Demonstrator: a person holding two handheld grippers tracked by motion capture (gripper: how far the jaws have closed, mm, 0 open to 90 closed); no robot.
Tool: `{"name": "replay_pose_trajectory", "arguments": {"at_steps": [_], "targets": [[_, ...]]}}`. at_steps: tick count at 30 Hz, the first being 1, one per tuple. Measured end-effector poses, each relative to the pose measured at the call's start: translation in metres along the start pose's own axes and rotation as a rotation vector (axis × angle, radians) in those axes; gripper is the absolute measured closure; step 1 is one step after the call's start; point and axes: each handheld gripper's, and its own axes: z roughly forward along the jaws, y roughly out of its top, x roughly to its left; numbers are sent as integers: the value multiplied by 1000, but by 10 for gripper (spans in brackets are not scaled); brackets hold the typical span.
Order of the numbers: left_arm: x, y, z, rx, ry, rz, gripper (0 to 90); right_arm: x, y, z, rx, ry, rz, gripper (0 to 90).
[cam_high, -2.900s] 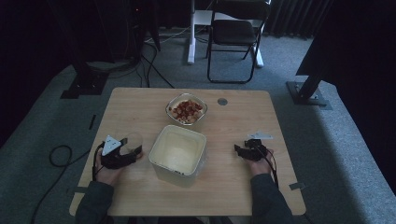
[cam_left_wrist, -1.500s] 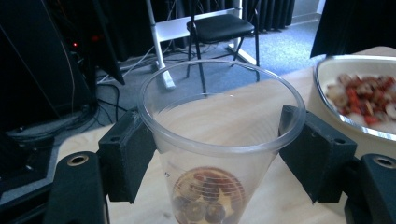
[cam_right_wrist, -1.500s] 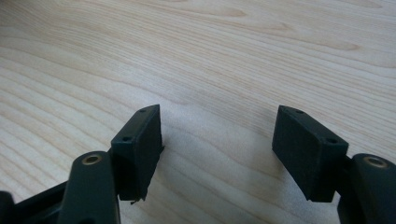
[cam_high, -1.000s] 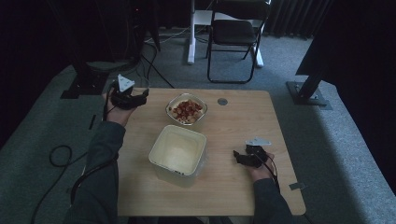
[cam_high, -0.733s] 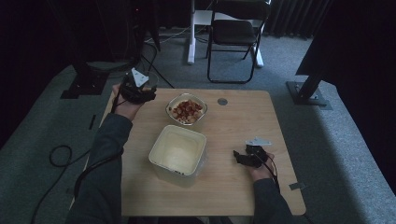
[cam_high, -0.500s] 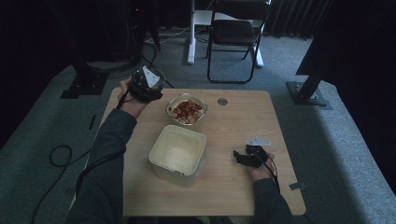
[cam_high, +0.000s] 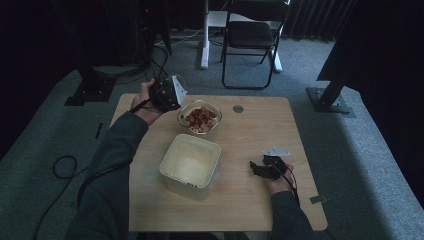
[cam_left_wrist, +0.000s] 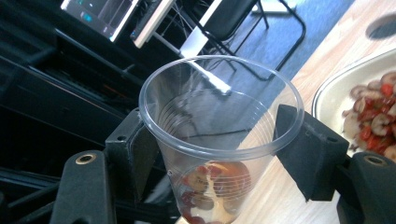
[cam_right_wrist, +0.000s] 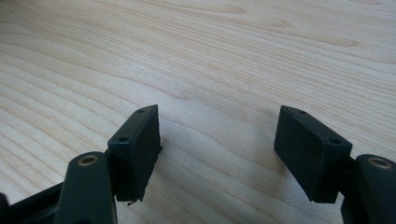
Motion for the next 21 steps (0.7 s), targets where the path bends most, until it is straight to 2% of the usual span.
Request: {"name": "replay_pose_trajectory", "arguments": {"at_steps": [6, 9, 12, 15, 21], "targets": [[-8, 5, -2, 24, 27, 125, 324, 0, 0, 0, 0, -1, -1, 309], [-10, 9, -3, 26, 19, 155, 326, 0, 0, 0, -1, 0, -2, 309], [-14, 13, -4, 34, 23, 207, 328, 0, 0, 0, -1, 0, -2, 309], [-19, 17, -5, 47, 20, 271, 330, 0, 0, 0, 0, 0, -1, 309], [-31, 25, -8, 67, 31, 429, 333, 0, 0, 0, -1, 0, -2, 310]]}}
